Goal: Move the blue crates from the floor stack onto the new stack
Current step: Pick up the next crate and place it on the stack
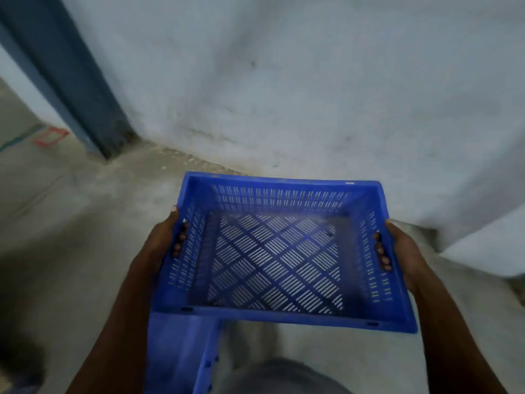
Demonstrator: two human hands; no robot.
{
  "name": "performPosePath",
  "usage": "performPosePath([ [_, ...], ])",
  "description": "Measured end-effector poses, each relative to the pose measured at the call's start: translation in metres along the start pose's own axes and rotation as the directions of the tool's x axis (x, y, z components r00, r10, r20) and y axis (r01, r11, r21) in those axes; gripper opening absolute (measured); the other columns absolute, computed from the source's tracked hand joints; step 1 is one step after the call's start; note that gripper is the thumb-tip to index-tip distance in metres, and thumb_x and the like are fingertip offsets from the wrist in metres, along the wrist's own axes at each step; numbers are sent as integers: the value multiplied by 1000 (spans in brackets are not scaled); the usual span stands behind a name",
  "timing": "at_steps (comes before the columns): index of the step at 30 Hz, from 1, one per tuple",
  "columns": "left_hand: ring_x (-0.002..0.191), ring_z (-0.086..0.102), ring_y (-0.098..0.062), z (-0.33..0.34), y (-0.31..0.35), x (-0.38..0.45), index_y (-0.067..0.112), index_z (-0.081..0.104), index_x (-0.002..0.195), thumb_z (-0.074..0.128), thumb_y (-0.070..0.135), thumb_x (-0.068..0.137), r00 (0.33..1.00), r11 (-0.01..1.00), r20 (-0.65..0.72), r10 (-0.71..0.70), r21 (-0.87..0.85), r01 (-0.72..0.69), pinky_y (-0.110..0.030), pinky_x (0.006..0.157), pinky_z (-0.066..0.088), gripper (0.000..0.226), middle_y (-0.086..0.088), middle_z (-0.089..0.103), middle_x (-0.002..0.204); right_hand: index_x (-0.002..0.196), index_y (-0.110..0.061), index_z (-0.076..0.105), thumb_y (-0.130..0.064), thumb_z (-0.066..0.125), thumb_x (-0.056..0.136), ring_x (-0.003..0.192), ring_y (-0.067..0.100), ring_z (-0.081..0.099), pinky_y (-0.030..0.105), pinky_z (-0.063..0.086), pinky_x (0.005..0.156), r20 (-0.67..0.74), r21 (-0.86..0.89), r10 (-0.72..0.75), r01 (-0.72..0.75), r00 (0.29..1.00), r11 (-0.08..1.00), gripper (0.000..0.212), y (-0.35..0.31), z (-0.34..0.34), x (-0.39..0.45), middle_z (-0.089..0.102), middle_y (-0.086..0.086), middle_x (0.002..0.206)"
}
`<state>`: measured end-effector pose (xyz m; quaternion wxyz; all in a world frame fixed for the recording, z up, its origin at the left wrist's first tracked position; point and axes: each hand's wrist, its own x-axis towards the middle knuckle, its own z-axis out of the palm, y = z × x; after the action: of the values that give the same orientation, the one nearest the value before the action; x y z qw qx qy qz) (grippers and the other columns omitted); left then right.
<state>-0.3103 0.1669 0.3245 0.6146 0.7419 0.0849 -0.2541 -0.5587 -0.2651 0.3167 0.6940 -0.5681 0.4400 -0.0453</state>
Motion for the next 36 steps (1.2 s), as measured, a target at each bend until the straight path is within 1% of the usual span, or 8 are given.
performPosePath([
  [6, 36, 30, -11, 176, 35, 21, 16, 55, 77, 41, 67, 97, 952, 988, 303, 33, 131, -76, -18, 35, 26, 56, 1, 40, 57, 78, -19, 52, -60, 44, 95, 37, 11, 31, 20, 27, 34, -269, 194, 35, 18, 963, 981, 45, 32, -146, -52, 41, -3, 53],
  [10, 38, 31, -12, 285, 48, 18, 16, 55, 78, 41, 72, 93, 869, 966, 494, 22, 212, -146, -21, 36, 28, 60, 2, 42, 56, 77, -20, 51, -60, 41, 95, 37, 11, 30, 20, 25, 34, -428, 316, 94, 51, 899, 948, 44, 59, -217, -98, 40, -4, 52],
  [14, 43, 34, -15, 380, 63, 13, 17, 58, 77, 48, 81, 85, 760, 932, 650, -6, 279, -231, -28, 47, 30, 65, 1, 46, 58, 81, -18, 51, -61, 41, 94, 40, 14, 30, 23, 26, 36, -576, 398, 162, 102, 801, 912, 45, 88, -257, -141, 41, -2, 56],
  [19, 45, 38, -16, 487, 79, 1, 19, 61, 77, 53, 91, 69, 588, 858, 805, -83, 358, -369, -28, 47, 36, 73, 0, 49, 61, 84, -17, 53, -60, 42, 94, 46, 17, 31, 26, 27, 37, -727, 481, 270, 188, 632, 857, 45, 122, -268, -189, 41, 1, 61],
  [25, 45, 37, -14, 603, 85, -41, 19, 59, 80, 47, 82, 83, 367, 767, 909, -198, 377, -520, -28, 47, 36, 65, 0, 49, 61, 85, -17, 52, -60, 42, 94, 49, 17, 33, 29, 28, 44, -789, 573, 408, 309, 459, 759, 45, 160, -252, -238, 43, 1, 63],
  [30, 44, 34, -14, 685, 60, -108, 16, 56, 82, 44, 75, 91, 163, 705, 936, -310, 342, -622, -27, 45, 34, 61, -1, 45, 60, 84, -18, 51, -62, 42, 94, 47, 15, 32, 28, 28, 41, -787, 616, 533, 431, 311, 659, 46, 201, -234, -284, 41, 0, 63],
  [34, 42, 32, -14, 733, 20, -177, 15, 55, 82, 42, 73, 93, 47, 663, 920, -390, 316, -679, -27, 44, 30, 60, 0, 44, 59, 85, -17, 53, -65, 44, 92, 47, 16, 34, 28, 30, 40, -762, 616, 622, 498, 180, 611, 49, 240, -230, -324, 42, 1, 62],
  [36, 40, 32, -13, 755, -7, -211, 15, 54, 83, 41, 72, 94, 10, 650, 906, -424, 312, -693, -24, 41, 30, 60, 1, 44, 58, 88, -15, 54, -66, 47, 90, 46, 17, 36, 30, 31, 43, -746, 613, 653, 513, 128, 600, 52, 261, -235, -343, 43, 1, 62],
])
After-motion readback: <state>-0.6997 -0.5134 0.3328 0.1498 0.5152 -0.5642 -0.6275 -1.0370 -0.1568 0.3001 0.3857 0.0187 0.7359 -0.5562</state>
